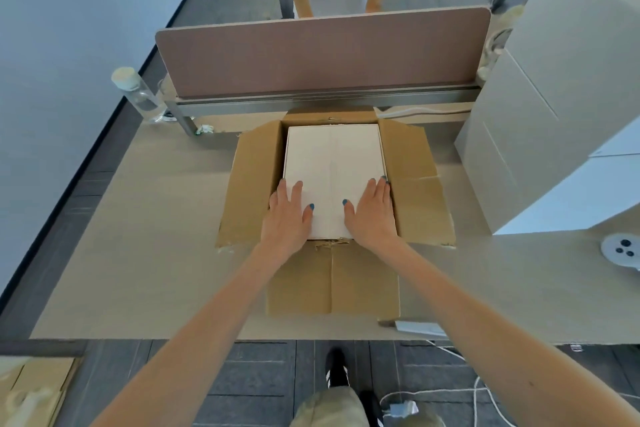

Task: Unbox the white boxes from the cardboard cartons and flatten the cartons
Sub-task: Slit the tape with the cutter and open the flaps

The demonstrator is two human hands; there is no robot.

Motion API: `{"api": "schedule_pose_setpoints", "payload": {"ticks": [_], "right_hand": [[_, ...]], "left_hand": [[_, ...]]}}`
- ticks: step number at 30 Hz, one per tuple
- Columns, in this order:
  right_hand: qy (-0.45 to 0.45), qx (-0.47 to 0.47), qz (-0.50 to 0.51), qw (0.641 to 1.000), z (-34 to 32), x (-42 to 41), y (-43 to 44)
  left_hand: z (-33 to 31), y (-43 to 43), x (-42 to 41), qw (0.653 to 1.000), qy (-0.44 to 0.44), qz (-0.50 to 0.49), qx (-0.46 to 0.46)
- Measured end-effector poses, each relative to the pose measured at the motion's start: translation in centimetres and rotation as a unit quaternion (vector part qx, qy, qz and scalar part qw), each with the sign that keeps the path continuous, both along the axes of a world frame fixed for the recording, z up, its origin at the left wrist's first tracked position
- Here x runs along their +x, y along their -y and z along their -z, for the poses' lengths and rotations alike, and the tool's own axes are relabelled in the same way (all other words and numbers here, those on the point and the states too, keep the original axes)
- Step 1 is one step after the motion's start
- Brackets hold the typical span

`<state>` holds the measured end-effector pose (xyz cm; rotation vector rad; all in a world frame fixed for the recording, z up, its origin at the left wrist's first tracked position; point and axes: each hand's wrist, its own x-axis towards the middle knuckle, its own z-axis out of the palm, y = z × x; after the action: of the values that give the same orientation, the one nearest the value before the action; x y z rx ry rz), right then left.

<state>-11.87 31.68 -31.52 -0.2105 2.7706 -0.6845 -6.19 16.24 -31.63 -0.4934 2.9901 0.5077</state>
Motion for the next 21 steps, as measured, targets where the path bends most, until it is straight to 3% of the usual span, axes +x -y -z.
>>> {"api": "schedule_pose_setpoints", "payload": {"ticks": [4, 10, 14, 21], "right_hand": [[0.026, -0.081, 0.075, 0.993, -1.1, -1.0, 0.5], [0.010, -0.117, 0.129, 0.985, -1.6, -1.7, 0.7], [0.030, -0.215, 0.172, 0.961, -1.9, -2.3, 0.3], [0.118, -0.167, 0.201, 0.958, -0.4, 0.1, -0.4]], "left_hand": [[-0.3, 0.4, 0.7, 0.999, -0.004, -0.004, 0.036], [-1.1, 1.1, -0.3, 0.997, 0.018, -0.018, 0.067], [-1.1, 1.7, -0.7, 0.997, 0.031, -0.026, 0.071], [-1.6, 1.3, -2.3, 0.993, 0.115, -0.010, -0.015]]}}
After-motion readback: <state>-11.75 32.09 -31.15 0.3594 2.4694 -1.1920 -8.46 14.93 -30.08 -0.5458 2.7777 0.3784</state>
